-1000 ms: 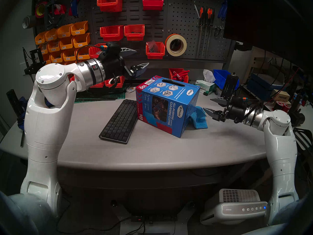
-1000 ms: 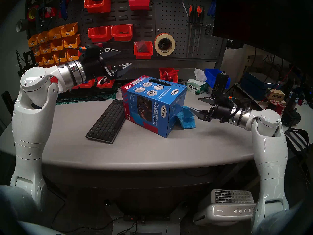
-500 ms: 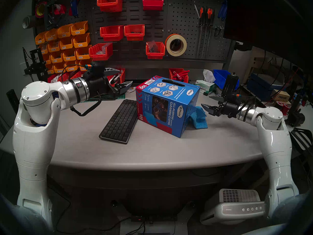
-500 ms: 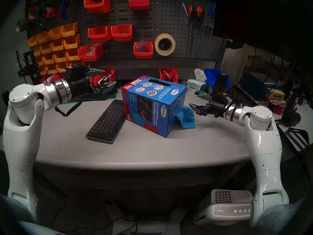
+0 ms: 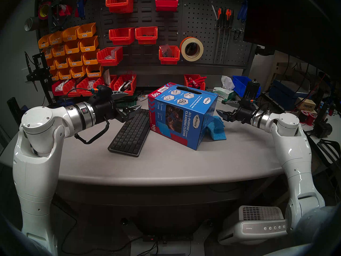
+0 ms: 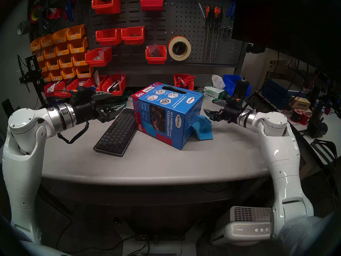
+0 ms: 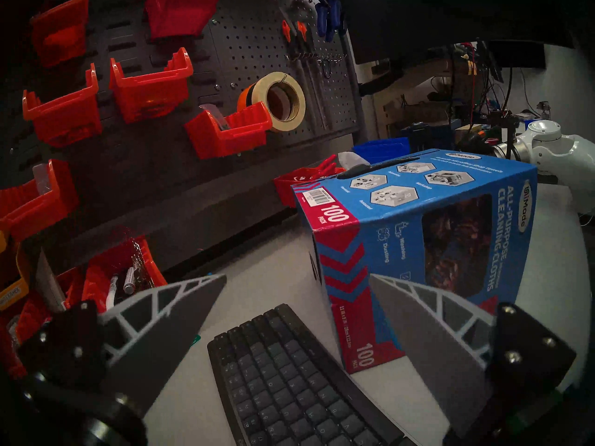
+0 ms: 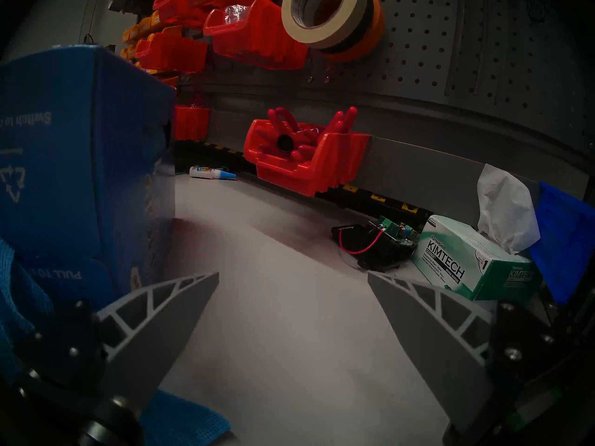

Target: Take out a shop towel

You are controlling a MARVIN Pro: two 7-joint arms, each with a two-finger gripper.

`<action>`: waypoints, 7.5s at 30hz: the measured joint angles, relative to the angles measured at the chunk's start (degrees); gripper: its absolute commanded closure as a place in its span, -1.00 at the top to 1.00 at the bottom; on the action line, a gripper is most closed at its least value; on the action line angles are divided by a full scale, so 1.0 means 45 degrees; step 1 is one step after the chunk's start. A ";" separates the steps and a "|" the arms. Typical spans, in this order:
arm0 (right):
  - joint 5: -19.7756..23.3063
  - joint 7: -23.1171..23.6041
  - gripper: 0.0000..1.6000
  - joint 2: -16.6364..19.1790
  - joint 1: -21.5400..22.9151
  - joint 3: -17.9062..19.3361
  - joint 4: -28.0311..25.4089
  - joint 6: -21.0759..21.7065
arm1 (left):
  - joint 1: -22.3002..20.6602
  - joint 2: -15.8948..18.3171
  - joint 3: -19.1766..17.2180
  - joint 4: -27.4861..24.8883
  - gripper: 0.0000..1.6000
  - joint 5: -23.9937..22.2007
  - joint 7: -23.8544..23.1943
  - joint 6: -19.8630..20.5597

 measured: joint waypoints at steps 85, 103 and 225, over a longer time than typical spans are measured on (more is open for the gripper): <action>0.0847 0.2505 1.00 0.0905 -0.2126 0.1955 -0.3421 0.0035 | -0.4115 -0.1605 0.4135 0.3981 1.00 0.2277 0.1593 -0.2508; 0.1227 0.3252 1.00 0.0909 -0.4720 0.4449 -0.6281 0.0913 | -0.5360 -0.2152 0.4089 0.4072 1.00 0.1310 0.0638 -0.2486; -0.0797 0.0282 -1.00 -0.3293 -0.8312 0.2777 -1.0222 0.3162 | -0.9440 -0.1562 0.6916 0.8668 1.00 0.0211 -0.4819 -0.0105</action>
